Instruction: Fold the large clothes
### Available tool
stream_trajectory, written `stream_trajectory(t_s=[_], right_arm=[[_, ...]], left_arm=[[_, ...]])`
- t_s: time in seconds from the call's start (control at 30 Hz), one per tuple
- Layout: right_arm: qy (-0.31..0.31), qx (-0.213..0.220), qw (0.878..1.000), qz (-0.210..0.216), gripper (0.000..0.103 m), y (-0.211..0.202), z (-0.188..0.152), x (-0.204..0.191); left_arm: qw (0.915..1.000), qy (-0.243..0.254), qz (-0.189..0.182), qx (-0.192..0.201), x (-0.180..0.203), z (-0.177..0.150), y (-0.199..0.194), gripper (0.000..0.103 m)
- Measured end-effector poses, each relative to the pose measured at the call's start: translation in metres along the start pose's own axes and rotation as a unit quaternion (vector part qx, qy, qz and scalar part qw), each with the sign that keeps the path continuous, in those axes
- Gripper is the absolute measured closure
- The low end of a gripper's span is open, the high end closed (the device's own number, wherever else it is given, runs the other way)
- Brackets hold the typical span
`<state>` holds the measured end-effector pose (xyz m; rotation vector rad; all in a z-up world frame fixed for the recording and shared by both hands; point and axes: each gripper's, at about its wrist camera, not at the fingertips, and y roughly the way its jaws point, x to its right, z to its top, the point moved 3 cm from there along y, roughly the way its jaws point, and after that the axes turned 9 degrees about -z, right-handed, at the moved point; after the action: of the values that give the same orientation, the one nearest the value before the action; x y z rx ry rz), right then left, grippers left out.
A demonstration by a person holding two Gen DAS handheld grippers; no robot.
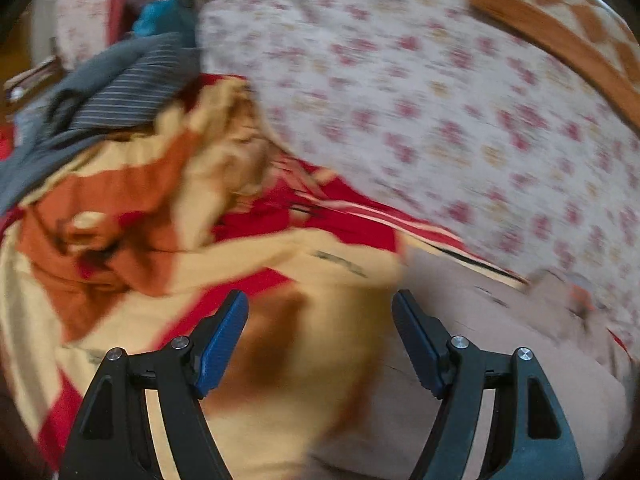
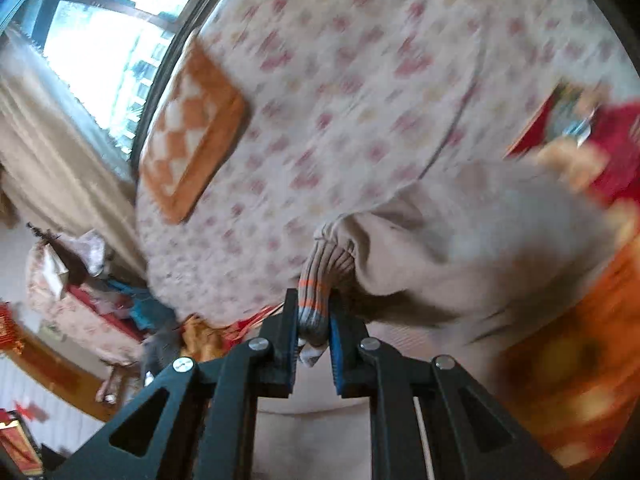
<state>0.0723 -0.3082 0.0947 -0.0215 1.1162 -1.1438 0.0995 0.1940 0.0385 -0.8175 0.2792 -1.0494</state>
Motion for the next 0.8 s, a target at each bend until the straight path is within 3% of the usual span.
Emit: stream_trajectory(t_s=[0.1,0.2,0.3,0.33,0.37,0.47,0.57,0.67,0.7,0.77,0.8], right_arm=[[0.002,0.002,0.999,0.036,0.089,0.047,-0.043,-0.042],[0.008,0.006,0.998,0.057,0.088,0.091,-0.078,-0.067],[-0.019,0.004,1.0,0.005,0.071,0.126,-0.106,-0.072],[-0.029,-0.012,0.999,-0.017,0.064,0.137,-0.115,-0.068],[-0.033,-0.036,0.998,-0.03,0.064,0.143,-0.124,-0.064],[-0.041,-0.094,0.994,-0.029,0.064,0.13,-0.139,-0.051],[-0.119,-0.104,0.985,-0.07,0.064,0.097,-0.137,-0.052],[-0.278,-0.084,0.947,-0.137,0.063,0.077,-0.123,-0.072],[-0.338,-0.073,0.925,-0.159,0.062,0.076,-0.119,-0.083],[-0.467,-0.04,0.861,-0.198,0.059,0.081,-0.117,-0.107],[-0.543,-0.024,0.814,-0.205,0.052,0.087,-0.121,-0.12]], left_arm=[[0.9989,-0.021,0.035,0.022,-0.023,0.014,-0.008,0.033],[0.9967,-0.049,0.043,0.049,-0.039,0.021,-0.018,0.033],[0.9963,-0.062,0.025,0.054,-0.041,0.02,-0.022,0.033],[0.9964,-0.061,0.023,0.053,-0.039,0.02,-0.023,0.033],[0.9967,-0.06,0.021,0.051,-0.037,0.02,-0.022,0.033],[0.9973,-0.059,0.011,0.043,-0.032,0.018,-0.019,0.033],[0.9974,-0.064,-0.006,0.032,-0.027,0.016,-0.017,0.033],[0.9974,-0.064,-0.018,0.028,-0.023,0.014,-0.017,0.033],[0.9974,-0.064,-0.019,0.027,-0.022,0.014,-0.017,0.033],[0.9976,-0.063,-0.017,0.024,-0.023,0.013,-0.016,0.033],[0.9977,-0.063,-0.014,0.022,-0.024,0.013,-0.015,0.033]])
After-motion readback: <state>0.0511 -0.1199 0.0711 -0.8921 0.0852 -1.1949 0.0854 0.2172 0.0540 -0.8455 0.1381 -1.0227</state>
